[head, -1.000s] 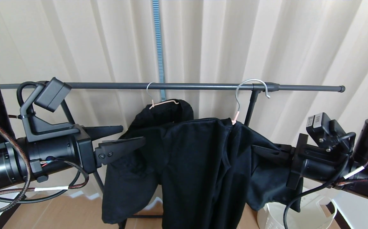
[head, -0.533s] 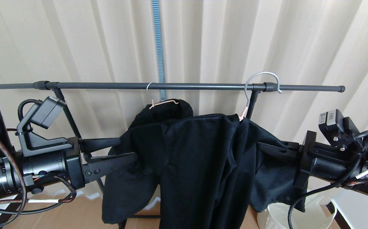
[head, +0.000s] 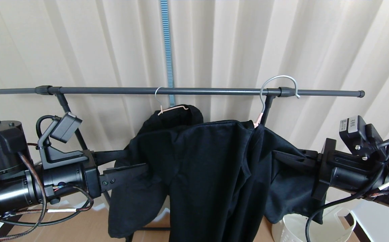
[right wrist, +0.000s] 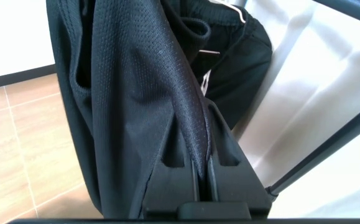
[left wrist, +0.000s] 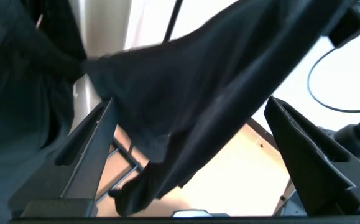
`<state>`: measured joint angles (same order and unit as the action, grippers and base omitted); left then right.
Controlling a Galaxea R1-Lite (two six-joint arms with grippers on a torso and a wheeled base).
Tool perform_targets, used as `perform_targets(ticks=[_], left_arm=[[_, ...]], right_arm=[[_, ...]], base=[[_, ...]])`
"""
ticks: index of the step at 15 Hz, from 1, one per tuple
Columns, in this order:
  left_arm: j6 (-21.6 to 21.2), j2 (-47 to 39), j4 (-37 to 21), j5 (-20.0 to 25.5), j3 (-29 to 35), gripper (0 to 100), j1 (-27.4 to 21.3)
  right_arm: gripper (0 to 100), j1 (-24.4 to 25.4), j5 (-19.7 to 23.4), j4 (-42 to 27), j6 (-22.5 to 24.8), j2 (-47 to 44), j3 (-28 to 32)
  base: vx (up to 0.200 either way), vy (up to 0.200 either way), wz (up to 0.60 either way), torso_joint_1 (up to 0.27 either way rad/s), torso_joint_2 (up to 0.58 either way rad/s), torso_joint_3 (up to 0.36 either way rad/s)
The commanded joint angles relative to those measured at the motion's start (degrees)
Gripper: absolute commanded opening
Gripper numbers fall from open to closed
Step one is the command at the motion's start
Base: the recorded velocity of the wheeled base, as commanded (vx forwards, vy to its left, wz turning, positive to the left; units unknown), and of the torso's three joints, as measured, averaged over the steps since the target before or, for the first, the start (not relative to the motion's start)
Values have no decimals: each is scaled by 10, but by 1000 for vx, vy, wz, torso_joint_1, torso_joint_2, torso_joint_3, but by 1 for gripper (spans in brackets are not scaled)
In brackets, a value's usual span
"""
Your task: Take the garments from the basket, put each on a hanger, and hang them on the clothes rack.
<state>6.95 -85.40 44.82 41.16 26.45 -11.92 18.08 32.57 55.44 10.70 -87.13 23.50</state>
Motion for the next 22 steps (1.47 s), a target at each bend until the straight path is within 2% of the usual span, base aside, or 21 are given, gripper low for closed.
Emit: perform_targets(ticks=[1,9,10,14,22], left_arm=[[0,-30,4,0,0,100,12],[0,-53,19,0,1,100,17],[1,-54,21,-1,-1,0,17],[2,-58,23,-1,3,0,18],[1,-58,24,-6,18,0,72]], right_arm=[[0,0,0,0,0,1,0],[0,1,0,0,0,1,1],[0,0,-1,0,0,1,1],[0,-1,-1,0,0,-1,1],[0,-34,12,0,-2,-7,11]], base=[[0,0,0,0,0,0],[0,0,0,0,0,0],[0,0,0,0,0,0],[0,0,0,0,0,0],[0,0,0,0,0,0]])
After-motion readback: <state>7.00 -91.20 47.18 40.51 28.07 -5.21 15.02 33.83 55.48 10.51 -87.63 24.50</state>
